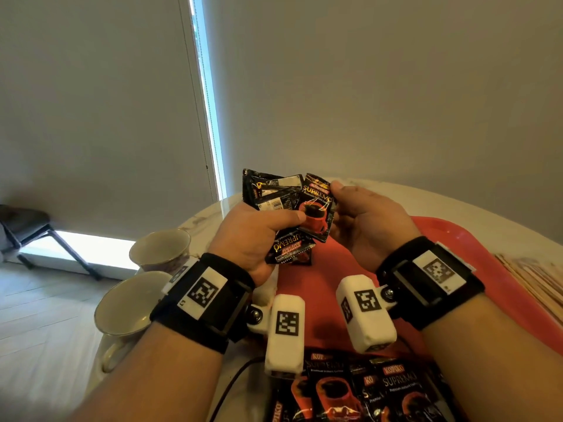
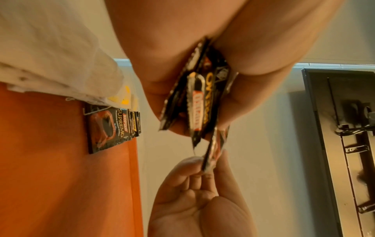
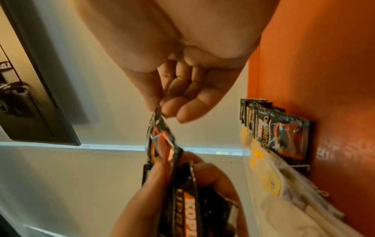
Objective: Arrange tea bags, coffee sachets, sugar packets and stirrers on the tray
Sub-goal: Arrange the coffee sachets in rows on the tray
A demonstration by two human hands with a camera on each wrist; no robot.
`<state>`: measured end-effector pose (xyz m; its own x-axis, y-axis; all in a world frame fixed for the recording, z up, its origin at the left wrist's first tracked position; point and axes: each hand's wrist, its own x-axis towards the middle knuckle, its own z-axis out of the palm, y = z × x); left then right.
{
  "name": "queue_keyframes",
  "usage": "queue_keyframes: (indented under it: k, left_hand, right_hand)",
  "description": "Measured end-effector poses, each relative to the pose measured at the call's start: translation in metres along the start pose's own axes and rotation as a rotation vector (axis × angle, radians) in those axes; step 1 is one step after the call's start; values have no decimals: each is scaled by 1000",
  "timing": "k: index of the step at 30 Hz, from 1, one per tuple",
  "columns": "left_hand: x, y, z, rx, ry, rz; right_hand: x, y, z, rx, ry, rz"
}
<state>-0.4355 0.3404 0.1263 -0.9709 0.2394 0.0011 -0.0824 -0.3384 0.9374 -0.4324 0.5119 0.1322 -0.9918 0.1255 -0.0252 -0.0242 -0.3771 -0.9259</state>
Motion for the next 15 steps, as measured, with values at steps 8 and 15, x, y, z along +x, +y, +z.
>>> queue_keyframes:
  k: [8, 15]
  left_hand:
    - [8, -1, -6, -98, 188, -20]
    - [9, 7, -9, -160, 311, 42]
  right_hand:
    - [-6, -1, 5, -106, -152, 45]
    - [8, 12, -18, -134, 133, 142]
